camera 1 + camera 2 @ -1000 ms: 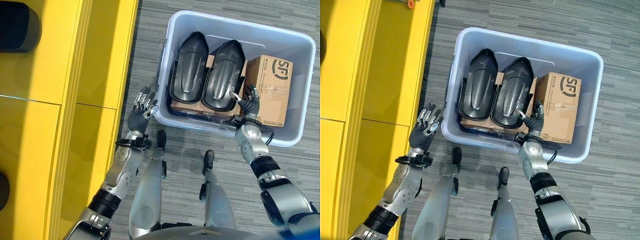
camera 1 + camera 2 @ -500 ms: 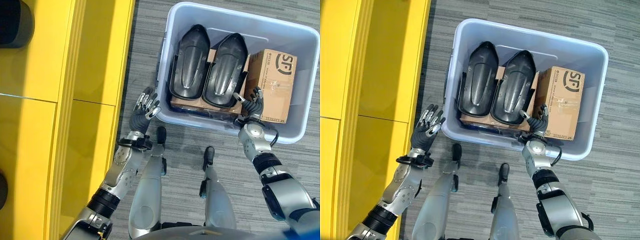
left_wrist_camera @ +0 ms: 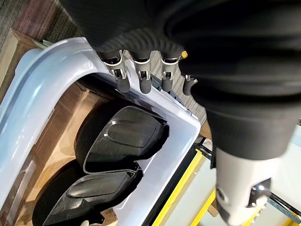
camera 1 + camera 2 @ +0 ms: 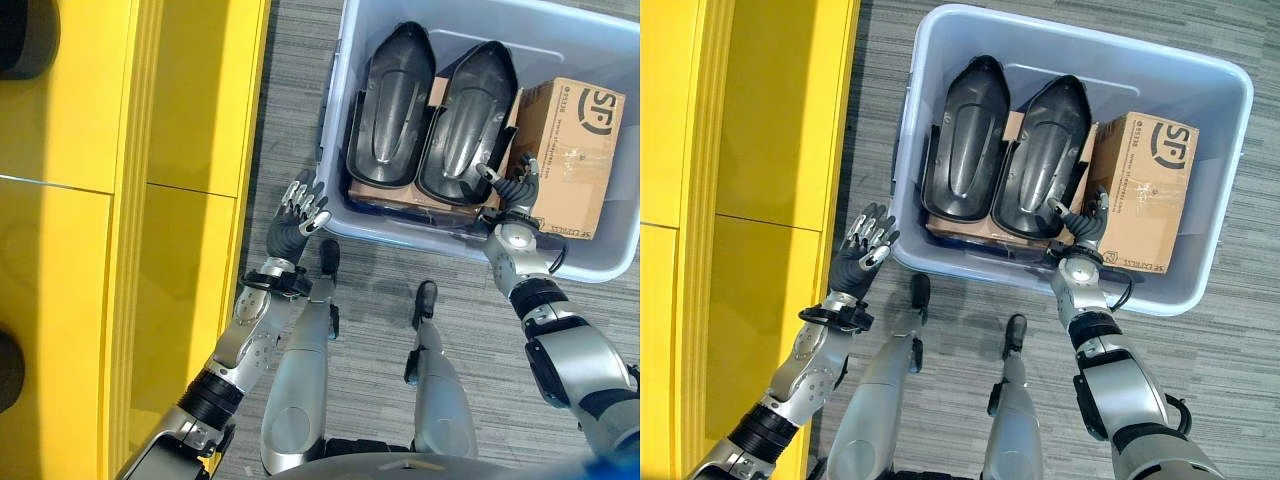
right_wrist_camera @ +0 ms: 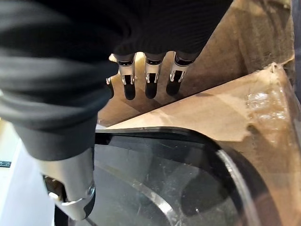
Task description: Move parts from the plastic box to the shelf.
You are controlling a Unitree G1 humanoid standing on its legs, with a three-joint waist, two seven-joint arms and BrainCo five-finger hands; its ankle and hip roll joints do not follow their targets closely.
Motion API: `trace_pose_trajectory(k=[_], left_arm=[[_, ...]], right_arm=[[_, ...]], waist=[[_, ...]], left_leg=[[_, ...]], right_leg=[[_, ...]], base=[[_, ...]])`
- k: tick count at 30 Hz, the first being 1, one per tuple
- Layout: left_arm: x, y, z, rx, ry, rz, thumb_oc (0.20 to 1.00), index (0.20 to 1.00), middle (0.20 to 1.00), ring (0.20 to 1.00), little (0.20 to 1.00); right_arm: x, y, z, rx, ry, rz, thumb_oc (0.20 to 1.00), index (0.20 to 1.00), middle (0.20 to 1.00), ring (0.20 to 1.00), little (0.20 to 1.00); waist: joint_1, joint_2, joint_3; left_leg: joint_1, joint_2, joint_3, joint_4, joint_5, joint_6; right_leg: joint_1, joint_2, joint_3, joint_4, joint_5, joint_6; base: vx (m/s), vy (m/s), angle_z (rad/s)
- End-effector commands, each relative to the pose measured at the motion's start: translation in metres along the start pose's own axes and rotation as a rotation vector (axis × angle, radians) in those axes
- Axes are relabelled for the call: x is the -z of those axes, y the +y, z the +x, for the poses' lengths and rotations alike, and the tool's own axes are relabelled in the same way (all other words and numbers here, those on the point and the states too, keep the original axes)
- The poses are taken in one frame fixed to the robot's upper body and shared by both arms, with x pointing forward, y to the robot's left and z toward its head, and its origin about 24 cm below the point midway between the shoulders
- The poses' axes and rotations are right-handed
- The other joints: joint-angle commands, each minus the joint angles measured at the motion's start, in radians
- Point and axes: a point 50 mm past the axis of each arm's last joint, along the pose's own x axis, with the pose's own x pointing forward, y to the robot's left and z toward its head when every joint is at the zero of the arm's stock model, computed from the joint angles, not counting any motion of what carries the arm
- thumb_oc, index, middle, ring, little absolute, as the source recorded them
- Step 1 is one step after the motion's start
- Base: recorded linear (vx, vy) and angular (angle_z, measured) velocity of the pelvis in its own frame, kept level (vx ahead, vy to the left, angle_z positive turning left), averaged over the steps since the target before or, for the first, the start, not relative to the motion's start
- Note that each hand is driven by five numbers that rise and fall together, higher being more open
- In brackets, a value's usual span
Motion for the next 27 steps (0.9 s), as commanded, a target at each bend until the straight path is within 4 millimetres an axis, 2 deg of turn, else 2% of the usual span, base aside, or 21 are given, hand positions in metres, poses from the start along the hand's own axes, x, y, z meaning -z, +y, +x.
trace_pose_trajectory(k=[1,6,22,27], left_arm=[[-0.019,-0.019,-0.001,0.072,-0.113,-0.043,1.0,1.0,1.0,1.0,1.0],[-0.021,-0.021,0.0,0.085,-0.12,-0.045,1.0,1.0,1.0,1.0,1.0],[-0.028,-0.028,0.003,0.111,-0.148,-0.041,1.0,1.0,1.0,1.0,1.0],[-0.029,-0.031,0.004,0.121,-0.152,-0.048,1.0,1.0,1.0,1.0,1.0]], right_arm=[[-0.029,-0.019,0.016,0.056,-0.092,-0.004,1.0,1.0,1.0,1.0,1.0],[-0.046,-0.024,0.026,0.081,-0.121,-0.042,1.0,1.0,1.0,1.0,1.0],[-0.081,-0.031,0.043,0.121,-0.173,-0.132,1.0,1.0,1.0,1.0,1.0],[-0.083,-0.033,0.045,0.137,-0.157,-0.141,1.0,1.0,1.0,1.0,1.0]], waist=[[-0.001,0.026,-0.039],[0.002,0.029,-0.023],[0.005,0.044,0.008],[0.002,0.05,0.008]], left_leg=[[-0.031,0.059,-0.039,0.026,-0.009,-0.063],[-0.047,0.059,-0.039,0.031,-0.011,-0.063],[-0.121,0.055,-0.044,0.069,-0.026,-0.058],[-0.169,0.05,-0.054,0.106,-0.044,-0.051]], right_leg=[[0.055,-0.077,-0.041,0.078,-0.007,0.029],[0.041,-0.073,-0.04,0.086,-0.014,0.027],[-0.028,-0.062,-0.027,0.125,-0.035,0.021],[-0.064,-0.057,-0.014,0.15,-0.05,0.014]], base=[[0.0,0.0,0.0],[0.0,0.0,0.0],[0.0,0.0,0.0],[0.0,0.0,0.0]])
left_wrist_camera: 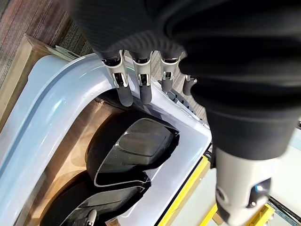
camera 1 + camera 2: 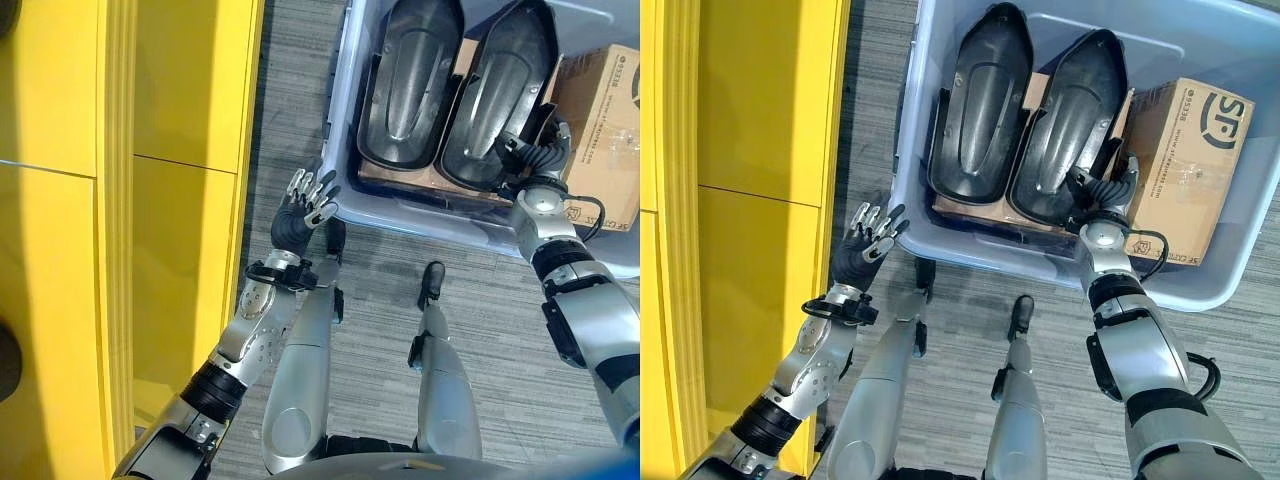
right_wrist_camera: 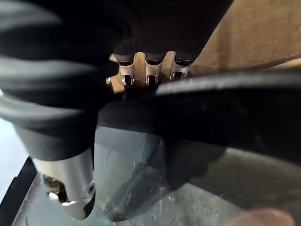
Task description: Move parts from the plastic box to the shelf.
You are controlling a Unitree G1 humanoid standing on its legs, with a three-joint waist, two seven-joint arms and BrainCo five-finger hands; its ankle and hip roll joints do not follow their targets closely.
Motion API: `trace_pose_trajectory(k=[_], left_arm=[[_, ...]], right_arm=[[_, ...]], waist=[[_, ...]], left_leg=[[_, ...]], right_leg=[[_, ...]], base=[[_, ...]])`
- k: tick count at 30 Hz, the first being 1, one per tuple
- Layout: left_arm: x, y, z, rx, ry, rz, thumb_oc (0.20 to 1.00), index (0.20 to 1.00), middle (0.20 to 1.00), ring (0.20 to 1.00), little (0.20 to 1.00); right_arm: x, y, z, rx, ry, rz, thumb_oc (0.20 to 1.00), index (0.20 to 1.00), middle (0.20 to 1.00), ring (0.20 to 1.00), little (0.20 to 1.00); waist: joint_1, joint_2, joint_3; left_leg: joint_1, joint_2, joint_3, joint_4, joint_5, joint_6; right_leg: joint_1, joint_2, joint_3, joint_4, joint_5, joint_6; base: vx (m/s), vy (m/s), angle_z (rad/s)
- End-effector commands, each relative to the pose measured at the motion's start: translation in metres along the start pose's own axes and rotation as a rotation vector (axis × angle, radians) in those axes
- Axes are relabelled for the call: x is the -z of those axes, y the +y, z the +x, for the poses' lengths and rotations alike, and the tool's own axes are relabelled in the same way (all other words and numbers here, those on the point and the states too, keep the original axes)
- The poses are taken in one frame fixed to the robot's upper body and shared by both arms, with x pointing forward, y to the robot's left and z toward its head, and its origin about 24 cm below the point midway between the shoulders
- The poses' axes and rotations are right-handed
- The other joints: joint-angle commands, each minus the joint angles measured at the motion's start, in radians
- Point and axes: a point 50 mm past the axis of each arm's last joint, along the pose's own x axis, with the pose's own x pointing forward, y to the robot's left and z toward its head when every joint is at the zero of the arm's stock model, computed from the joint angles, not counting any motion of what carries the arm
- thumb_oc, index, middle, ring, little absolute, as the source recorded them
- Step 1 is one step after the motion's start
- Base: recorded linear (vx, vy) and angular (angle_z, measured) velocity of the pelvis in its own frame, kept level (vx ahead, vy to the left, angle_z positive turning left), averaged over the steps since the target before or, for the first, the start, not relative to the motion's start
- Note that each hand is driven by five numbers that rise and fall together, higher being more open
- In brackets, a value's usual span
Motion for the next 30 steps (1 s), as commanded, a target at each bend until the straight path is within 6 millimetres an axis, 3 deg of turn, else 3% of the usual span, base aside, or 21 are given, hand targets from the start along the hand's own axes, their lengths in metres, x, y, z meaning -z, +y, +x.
trace_pose_trajectory(k=[1,9,17,18,24,25,30], left_arm=[[-0.021,-0.016,-0.001,0.067,-0.108,-0.037,1.0,1.0,1.0,1.0,1.0],[-0.021,-0.015,-0.003,0.06,-0.107,-0.036,1.0,1.0,1.0,1.0,1.0],[-0.021,-0.017,-0.002,0.066,-0.107,-0.033,1.0,1.0,1.0,1.0,1.0],[-0.022,-0.017,-0.001,0.069,-0.107,-0.032,1.0,1.0,1.0,1.0,1.0],[-0.021,-0.017,0.001,0.076,-0.105,-0.036,1.0,1.0,1.0,1.0,1.0],[-0.022,-0.016,0.001,0.075,-0.112,-0.035,1.0,1.0,1.0,1.0,1.0],[-0.022,-0.012,0.002,0.063,-0.111,-0.038,1.0,1.0,1.0,1.0,1.0]], right_arm=[[-0.028,-0.034,0.018,0.098,-0.079,-0.045,1.0,1.0,1.0,1.0,1.0],[-0.045,-0.046,0.027,0.147,-0.095,-0.072,1.0,1.0,1.0,1.0,1.0],[-0.038,-0.046,0.027,0.145,-0.053,-0.09,1.0,1.0,1.0,1.0,1.0],[-0.036,-0.044,0.026,0.134,-0.045,-0.083,0.2,0.2,0.2,0.2,0.2],[-0.026,-0.043,0.023,0.11,-0.029,-0.069,0.2,0.2,0.2,0.2,0.2],[-0.023,-0.041,0.021,0.102,-0.032,-0.055,0.2,0.2,0.2,0.2,0.2],[-0.015,-0.034,0.014,0.076,-0.051,0.001,0.2,0.2,0.2,0.2,0.2]], waist=[[-0.006,0.042,-0.017],[-0.01,0.054,-0.017],[-0.015,0.061,-0.017],[-0.016,0.062,-0.017],[-0.02,0.056,-0.017],[-0.021,0.054,-0.017],[-0.024,0.038,-0.017]], left_leg=[[-0.06,0.051,-0.042,0.083,-0.056,-0.056],[-0.146,0.042,-0.044,0.144,-0.082,-0.043],[-0.181,0.04,-0.051,0.186,-0.128,-0.041],[-0.181,0.043,-0.052,0.188,-0.129,-0.041],[-0.153,0.043,-0.054,0.167,-0.117,-0.042],[-0.148,0.046,-0.047,0.151,-0.082,-0.035],[-0.051,0.053,-0.05,0.09,-0.058,-0.043]], right_leg=[[0.02,-0.056,-0.011,0.16,-0.071,0.003],[-0.078,-0.038,0.019,0.229,-0.093,-0.004],[-0.151,-0.02,0.037,0.297,-0.136,-0.011],[-0.154,-0.02,0.038,0.301,-0.139,-0.012],[-0.126,-0.014,0.033,0.292,-0.14,-0.014],[-0.122,-0.012,0.028,0.282,-0.118,-0.014],[-0.027,-0.019,0.01,0.236,-0.102,-0.01]], base=[[0.0,0.0,0.0],[-0.01,0.012,-0.03],[0.02,-0.004,-0.01],[-0.01,-0.017,-0.04],[-0.02,0.0,0.0],[-0.08,-0.001,0.01],[-0.03,-0.04,0.04]])
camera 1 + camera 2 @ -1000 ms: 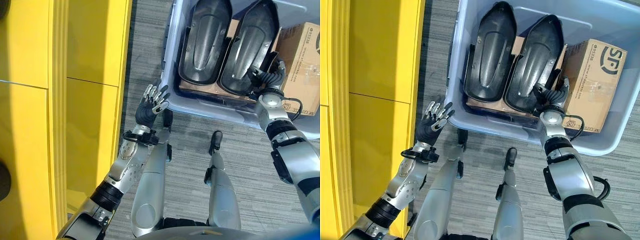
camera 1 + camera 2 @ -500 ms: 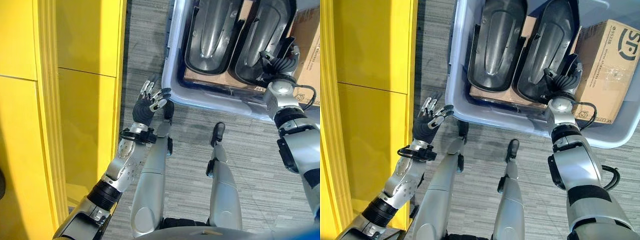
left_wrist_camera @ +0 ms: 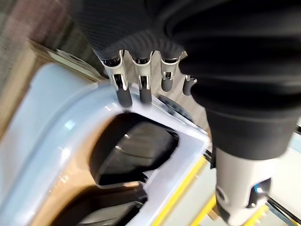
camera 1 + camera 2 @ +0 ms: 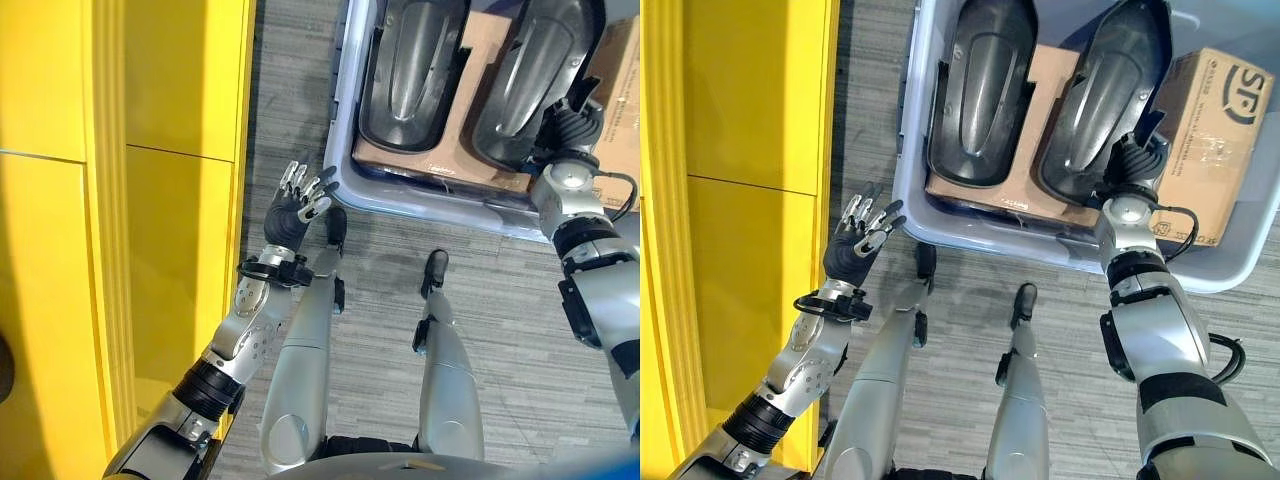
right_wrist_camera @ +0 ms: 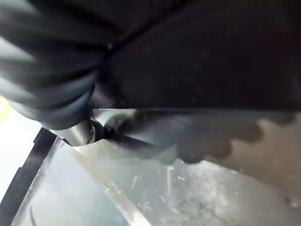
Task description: Move parts from the plastic box to the shelf.
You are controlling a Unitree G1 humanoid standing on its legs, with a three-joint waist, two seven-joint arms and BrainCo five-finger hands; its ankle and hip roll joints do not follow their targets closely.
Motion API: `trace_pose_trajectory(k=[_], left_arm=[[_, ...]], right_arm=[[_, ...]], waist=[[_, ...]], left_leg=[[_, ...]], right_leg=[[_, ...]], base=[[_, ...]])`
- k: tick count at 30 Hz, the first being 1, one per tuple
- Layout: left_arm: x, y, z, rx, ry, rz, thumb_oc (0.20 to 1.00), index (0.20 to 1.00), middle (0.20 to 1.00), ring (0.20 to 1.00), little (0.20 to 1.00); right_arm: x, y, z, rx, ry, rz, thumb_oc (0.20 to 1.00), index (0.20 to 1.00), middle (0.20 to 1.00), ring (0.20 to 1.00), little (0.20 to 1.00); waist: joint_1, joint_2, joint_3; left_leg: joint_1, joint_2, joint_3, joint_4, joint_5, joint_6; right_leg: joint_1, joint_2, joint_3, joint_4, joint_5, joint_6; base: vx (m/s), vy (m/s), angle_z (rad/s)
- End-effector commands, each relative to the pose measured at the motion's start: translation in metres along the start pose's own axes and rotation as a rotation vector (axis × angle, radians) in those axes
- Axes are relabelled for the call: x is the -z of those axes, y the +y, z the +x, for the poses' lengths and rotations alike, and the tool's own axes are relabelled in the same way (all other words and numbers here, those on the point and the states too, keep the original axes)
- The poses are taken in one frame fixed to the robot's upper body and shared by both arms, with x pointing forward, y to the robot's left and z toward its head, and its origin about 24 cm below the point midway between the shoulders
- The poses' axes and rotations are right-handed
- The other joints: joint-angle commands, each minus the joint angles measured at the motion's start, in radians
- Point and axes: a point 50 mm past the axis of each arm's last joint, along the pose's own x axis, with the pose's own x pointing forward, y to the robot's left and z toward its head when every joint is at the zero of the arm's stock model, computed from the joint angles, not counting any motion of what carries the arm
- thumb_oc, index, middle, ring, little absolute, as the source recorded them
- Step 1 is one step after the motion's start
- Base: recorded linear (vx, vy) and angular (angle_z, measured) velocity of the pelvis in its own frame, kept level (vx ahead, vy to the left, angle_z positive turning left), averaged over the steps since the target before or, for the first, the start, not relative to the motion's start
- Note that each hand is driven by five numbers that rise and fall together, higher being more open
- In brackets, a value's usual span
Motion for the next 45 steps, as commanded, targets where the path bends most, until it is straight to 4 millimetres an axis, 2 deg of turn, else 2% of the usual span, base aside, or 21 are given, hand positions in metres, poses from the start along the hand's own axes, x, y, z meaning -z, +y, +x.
trace_pose_trajectory(k=[1,4,6,13,14,17,25,28,29,33,36,39,40,45], left_arm=[[-0.011,-0.014,0.001,0.065,-0.078,-0.041,1.0,1.0,1.0,1.0,1.0],[-0.009,-0.013,0.0,0.065,-0.069,-0.036,1.0,1.0,1.0,1.0,1.0],[-0.005,-0.009,-0.003,0.054,-0.046,-0.036,1.0,1.0,1.0,1.0,1.0],[0.006,0.003,-0.014,0.026,0.025,-0.027,1.0,1.0,1.0,1.0,1.0],[0.008,0.009,-0.017,0.013,0.047,-0.007,1.0,1.0,1.0,1.0,1.0],[0.009,0.013,-0.02,0.005,0.059,0.002,1.0,1.0,1.0,1.0,1.0],[0.012,0.038,-0.042,-0.062,0.121,0.039,1.0,1.0,1.0,1.0,1.0],[0.011,0.049,-0.055,-0.099,0.143,0.059,1.0,1.0,1.0,1.0,1.0],[0.012,0.049,-0.055,-0.099,0.145,0.059,1.0,1.0,1.0,1.0,1.0],[0.011,0.058,-0.064,-0.147,0.151,0.07,1.0,1.0,1.0,1.0,1.0],[0.008,0.066,-0.07,-0.194,0.136,0.082,1.0,1.0,1.0,1.0,1.0],[0.008,0.068,-0.075,-0.218,0.129,0.078,1.0,1.0,1.0,1.0,1.0],[0.01,0.07,-0.077,-0.243,0.127,0.077,1.0,1.0,1.0,1.0,1.0],[0.012,0.075,-0.089,-0.295,0.137,0.077,1.0,1.0,1.0,1.0,1.0]], right_arm=[[-0.002,-0.013,0.002,0.029,-0.044,0.01,0.2,0.2,0.2,0.2,0.2],[-0.003,-0.011,-0.001,0.017,-0.062,0.041,0.2,0.2,0.2,0.2,0.2],[0.006,-0.01,-0.01,-0.007,-0.082,0.101,0.2,0.2,0.2,0.2,0.2],[0.032,-0.005,-0.036,-0.062,-0.063,0.193,0.2,0.2,0.2,0.2,0.2],[0.041,0.001,-0.049,-0.109,-0.056,0.222,0.2,0.2,0.2,0.2,0.2],[0.047,0.003,-0.057,-0.132,-0.049,0.241,0.2,0.2,0.2,0.2,0.2],[0.073,-0.001,-0.102,-0.234,-0.017,0.344,0.2,0.2,0.2,0.2,0.2],[0.08,-0.002,-0.12,-0.304,0.0,0.383,0.2,0.2,0.2,0.2,0.2],[0.08,-0.002,-0.121,-0.305,0.001,0.383,0.2,0.2,0.2,0.2,0.2],[0.08,0.003,-0.139,-0.403,0.009,0.413,0.2,0.2,0.2,0.2,0.2],[0.078,0.009,-0.153,-0.485,0.01,0.438,0.2,0.2,0.2,0.2,0.2],[0.073,0.01,-0.159,-0.529,-0.009,0.451,0.2,0.2,0.2,0.2,0.2],[0.071,0.012,-0.164,-0.552,-0.011,0.474,0.2,0.2,0.2,0.2,0.2],[0.062,0.016,-0.171,-0.608,-0.037,0.508,0.2,0.2,0.2,0.2,0.2]], waist=[[-0.001,0.034,-0.017],[-0.003,0.028,-0.025],[-0.007,0.021,-0.057],[-0.005,-0.007,-0.125],[-0.011,-0.023,-0.156],[-0.014,-0.032,-0.172],[-0.04,-0.075,-0.283],[-0.048,-0.087,-0.35],[-0.048,-0.088,-0.35],[-0.065,-0.085,-0.417],[-0.066,-0.077,-0.452],[-0.065,-0.07,-0.455],[-0.059,-0.064,-0.455],[-0.038,-0.045,-0.464]], left_leg=[[0.007,0.068,-0.053,0.003,-0.043,-0.076],[0.038,0.069,-0.059,-0.023,-0.031,-0.078],[0.101,0.069,-0.069,-0.076,-0.005,-0.088],[0.213,0.082,-0.084,-0.145,0.03,-0.098],[0.251,0.094,-0.083,-0.162,0.035,-0.102],[0.273,0.099,-0.081,-0.169,0.037,-0.103],[0.383,0.144,-0.061,-0.185,0.029,-0.117],[0.456,0.172,-0.044,-0.188,0.014,-0.125],[0.459,0.172,-0.044,-0.189,0.014,-0.125],[0.544,0.191,-0.03,-0.216,0.011,-0.131],[0.593,0.202,-0.036,-0.216,0.006,-0.132],[0.604,0.204,-0.045,-0.197,-0.002,-0.132],[0.608,0.208,-0.058,-0.186,0.004,-0.134],[0.61,0.23,-0.113,-0.199,0.05,-0.154]], right_leg=[[0.051,-0.01,-0.016,0.107,-0.067,-0.017],[0.079,-0.015,-0.021,0.094,-0.062,-0.016],[0.129,-0.018,-0.037,0.071,-0.055,-0.014],[0.233,-0.015,-0.069,0.023,-0.042,-0.011],[0.266,-0.012,-0.074,0.005,-0.035,-0.009],[0.285,-0.013,-0.077,-0.004,-0.03,-0.006],[0.379,-0.009,-0.078,-0.038,-0.022,0.003],[0.435,0.0,-0.069,-0.029,-0.042,0.002],[0.436,0.0,-0.069,-0.029,-0.043,0.002],[0.485,0.008,-0.059,-0.004,-0.07,0.0],[0.513,0.026,-0.052,0.048,-0.112,-0.011],[0.534,0.038,-0.054,0.077,-0.145,-0.024],[0.547,0.049,-0.066,0.107,-0.174,-0.037],[0.555,0.094,-0.11,0.187,-0.244,-0.075]], base=[[-0.01,-0.054,-0.03],[0.02,-0.045,0.04],[0.05,-0.057,0.12],[0.05,-0.048,0.07],[0.06,-0.057,0.04],[0.04,-0.027,0.06],[0.06,-0.032,-0.06],[0.11,-0.026,-0.15],[0.07,-0.009,-0.21],[0.07,-0.011,-0.06],[0.06,-0.021,-0.05],[0.03,-0.049,0.03],[0.01,-0.081,0.13],[-0.03,-0.126,0.35]])
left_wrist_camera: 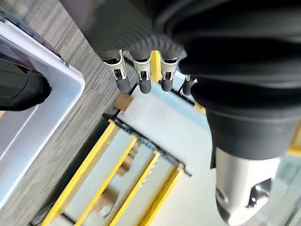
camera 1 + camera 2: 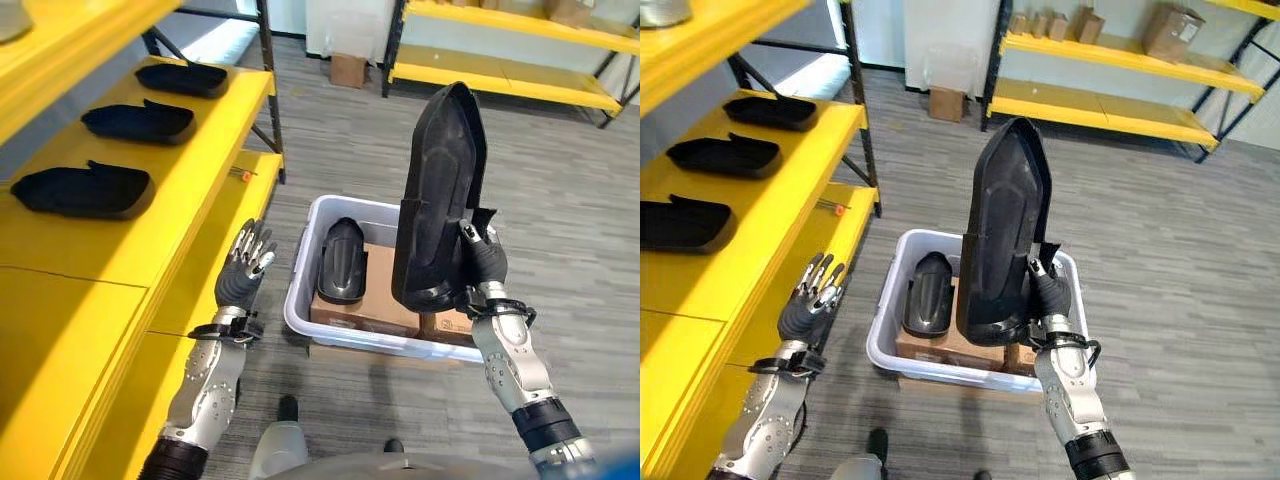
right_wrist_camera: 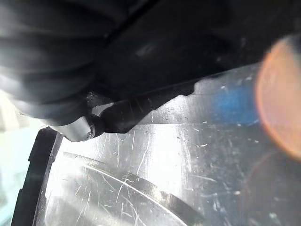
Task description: Move parts from the plastic box to the shelf.
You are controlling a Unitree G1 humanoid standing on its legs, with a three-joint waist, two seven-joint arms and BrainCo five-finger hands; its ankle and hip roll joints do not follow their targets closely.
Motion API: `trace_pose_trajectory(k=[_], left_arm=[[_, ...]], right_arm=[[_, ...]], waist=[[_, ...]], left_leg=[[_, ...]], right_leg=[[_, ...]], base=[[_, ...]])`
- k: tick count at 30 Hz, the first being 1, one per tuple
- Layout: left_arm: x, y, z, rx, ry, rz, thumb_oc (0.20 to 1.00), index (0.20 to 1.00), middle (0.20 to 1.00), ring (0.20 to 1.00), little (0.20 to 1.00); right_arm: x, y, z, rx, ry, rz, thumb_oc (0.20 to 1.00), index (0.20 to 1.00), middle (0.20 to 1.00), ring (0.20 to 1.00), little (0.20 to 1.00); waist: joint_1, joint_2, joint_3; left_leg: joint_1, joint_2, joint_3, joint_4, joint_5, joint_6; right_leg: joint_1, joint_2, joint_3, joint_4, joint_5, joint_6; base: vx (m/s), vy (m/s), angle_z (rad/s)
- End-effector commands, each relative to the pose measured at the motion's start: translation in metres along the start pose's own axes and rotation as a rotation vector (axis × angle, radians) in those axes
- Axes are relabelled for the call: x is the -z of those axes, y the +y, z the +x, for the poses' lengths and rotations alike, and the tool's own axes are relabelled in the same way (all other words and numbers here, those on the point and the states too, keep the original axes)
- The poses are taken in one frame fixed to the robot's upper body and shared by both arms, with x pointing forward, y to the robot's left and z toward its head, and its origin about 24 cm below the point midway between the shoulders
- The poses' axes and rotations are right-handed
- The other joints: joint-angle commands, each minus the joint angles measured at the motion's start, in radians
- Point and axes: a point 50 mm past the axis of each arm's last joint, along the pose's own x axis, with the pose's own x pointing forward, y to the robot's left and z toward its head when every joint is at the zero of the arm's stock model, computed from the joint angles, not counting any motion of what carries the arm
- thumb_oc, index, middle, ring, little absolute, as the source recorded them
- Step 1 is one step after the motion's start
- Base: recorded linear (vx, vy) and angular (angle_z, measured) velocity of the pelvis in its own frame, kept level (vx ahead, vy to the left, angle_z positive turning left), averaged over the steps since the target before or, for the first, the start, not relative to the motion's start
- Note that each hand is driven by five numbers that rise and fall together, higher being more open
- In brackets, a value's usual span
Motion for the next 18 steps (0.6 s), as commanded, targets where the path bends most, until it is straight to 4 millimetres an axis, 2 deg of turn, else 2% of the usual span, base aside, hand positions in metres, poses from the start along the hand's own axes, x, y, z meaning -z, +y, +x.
trace_pose_trajectory(k=[1,2,3,5,7,8,11,12,13,14,15,16,17,18], left_arm=[[-0.009,0.009,0.001,0.012,-0.038,0.095,1.0,1.0,1.0,1.0,1.0],[-0.009,0.009,0.001,0.012,-0.038,0.094,1.0,1.0,1.0,1.0,1.0],[-0.004,0.012,-0.003,-0.015,-0.024,0.077,1.0,1.0,1.0,1.0,1.0],[0.0,0.012,-0.004,-0.022,-0.012,0.064,1.0,1.0,1.0,1.0,1.0],[0.004,0.011,-0.005,-0.022,0.0,0.052,1.0,1.0,1.0,1.0,1.0],[0.007,0.009,-0.005,-0.023,0.008,0.04,1.0,1.0,1.0,1.0,1.0],[0.011,0.008,-0.002,-0.032,0.015,0.039,1.0,1.0,1.0,1.0,1.0],[0.012,0.008,0.0,-0.037,0.014,0.039,1.0,1.0,1.0,1.0,1.0],[0.011,0.006,0.0,-0.034,0.008,0.029,1.0,1.0,1.0,1.0,1.0],[0.012,0.006,-0.002,-0.037,0.006,0.02,1.0,1.0,1.0,1.0,1.0],[0.01,0.007,-0.003,-0.04,-0.003,0.017,1.0,1.0,1.0,1.0,1.0],[0.009,0.007,-0.003,-0.042,-0.002,0.016,1.0,1.0,1.0,1.0,1.0],[0.008,0.005,-0.002,-0.034,-0.007,0.009,1.0,1.0,1.0,1.0,1.0],[0.007,0.004,-0.002,-0.029,-0.012,0.009,1.0,1.0,1.0,1.0,1.0]], right_arm=[[-0.031,0.006,0.01,-0.067,-0.156,0.051,0.2,0.2,0.2,0.2,0.2],[-0.031,0.006,0.01,-0.067,-0.156,0.051,0.2,0.2,0.2,0.2,0.2],[-0.034,0.008,0.011,-0.082,-0.169,0.058,0.2,0.2,0.2,0.2,0.2],[-0.039,0.007,0.012,-0.08,-0.189,0.064,0.2,0.2,0.2,0.2,0.2],[-0.042,0.005,0.012,-0.077,-0.201,0.061,0.2,0.2,0.2,0.2,0.2],[-0.047,0.001,0.011,-0.066,-0.22,0.043,0.2,0.2,0.2,0.2,0.2],[-0.054,-0.002,0.009,-0.057,-0.251,0.014,0.2,0.2,0.2,0.2,0.2],[-0.056,-0.003,0.007,-0.05,-0.258,0.004,0.2,0.2,0.2,0.2,0.2],[-0.056,-0.004,0.005,-0.043,-0.258,0.013,0.2,0.2,0.2,0.2,0.2],[-0.054,-0.004,0.003,-0.045,-0.251,0.023,0.2,0.2,0.2,0.2,0.2],[-0.054,-0.002,0.002,-0.052,-0.249,0.037,0.2,0.2,0.2,0.2,0.2],[-0.052,-0.002,0.0,-0.056,-0.24,0.049,0.2,0.2,0.2,0.2,0.2],[-0.05,-0.001,0.0,-0.062,-0.234,0.059,0.2,0.2,0.2,0.2,0.2],[-0.049,0.0,-0.001,-0.063,-0.229,0.068,0.2,0.2,0.2,0.2,0.2]], waist=[[0.029,0.048,-0.048],[0.026,0.049,-0.047],[0.055,0.065,-0.029],[0.07,0.08,-0.007],[0.073,0.091,-0.007],[0.075,0.101,0.003],[0.053,0.089,0.007],[0.037,0.075,0.001],[0.029,0.072,-0.005],[0.032,0.067,-0.008],[0.037,0.058,-0.009],[0.036,0.056,-0.01],[0.041,0.052,-0.009],[0.038,0.051,-0.011]], left_leg=[[0.012,0.17,-0.075,-0.088,0.154,-0.06],[0.01,0.17,-0.079,-0.088,0.155,-0.061],[-0.011,0.18,-0.127,-0.111,0.221,-0.077],[-0.025,0.18,-0.172,-0.153,0.274,-0.087],[-0.039,0.182,-0.186,-0.17,0.293,-0.087],[-0.056,0.186,-0.147,-0.189,0.324,-0.081],[-0.078,0.219,0.077,-0.177,0.318,-0.064],[-0.071,0.224,0.154,-0.162,0.295,-0.075],[-0.051,0.242,0.19,-0.102,0.266,-0.076],[-0.038,0.244,0.16,-0.048,0.24,-0.077],[-0.028,0.232,0.11,0.026,0.186,-0.07],[-0.013,0.213,0.076,0.041,0.137,-0.066],[-0.002,0.179,0.057,0.069,0.105,-0.052],[0.018,0.167,0.052,0.064,0.078,-0.051]], right_leg=[[-0.043,0.031,-0.035,0.262,-0.159,-0.018],[-0.043,0.032,-0.039,0.263,-0.16,-0.019],[-0.044,0.057,-0.073,0.273,-0.18,-0.039],[-0.045,0.066,-0.112,0.282,-0.189,-0.055],[-0.05,0.072,-0.134,0.276,-0.184,-0.06],[-0.051,0.065,-0.171,0.267,-0.177,-0.067],[-0.036,0.034,-0.246,0.216,-0.149,-0.066],[-0.029,0.022,-0.264,0.204,-0.154,-0.063],[-0.037,0.006,-0.292,0.188,-0.125,-0.059],[-0.037,-0.006,-0.299,0.176,-0.113,-0.061],[-0.038,-0.02,-0.303,0.171,-0.1,-0.063],[-0.033,-0.034,-0.312,0.17,-0.096,-0.06],[-0.042,-0.053,-0.334,0.166,-0.063,-0.063],[-0.037,-0.065,-0.348,0.169,-0.06,-0.059]], base=[[-0.07,-0.136,0.44],[-0.15,-0.204,0.61],[-0.14,-0.144,0.68],[-0.15,-0.13,0.79],[-0.09,-0.036,1.11],[-0.12,-0.003,0.89],[-0.12,-0.021,1.51],[-0.12,-0.03,1.77],[-0.09,0.007,1.45],[-0.13,0.059,0.97],[-0.06,0.06,0.67],[-0.11,0.098,0.39],[-0.08,0.138,0.16],[0.0,0.163,0.34]])
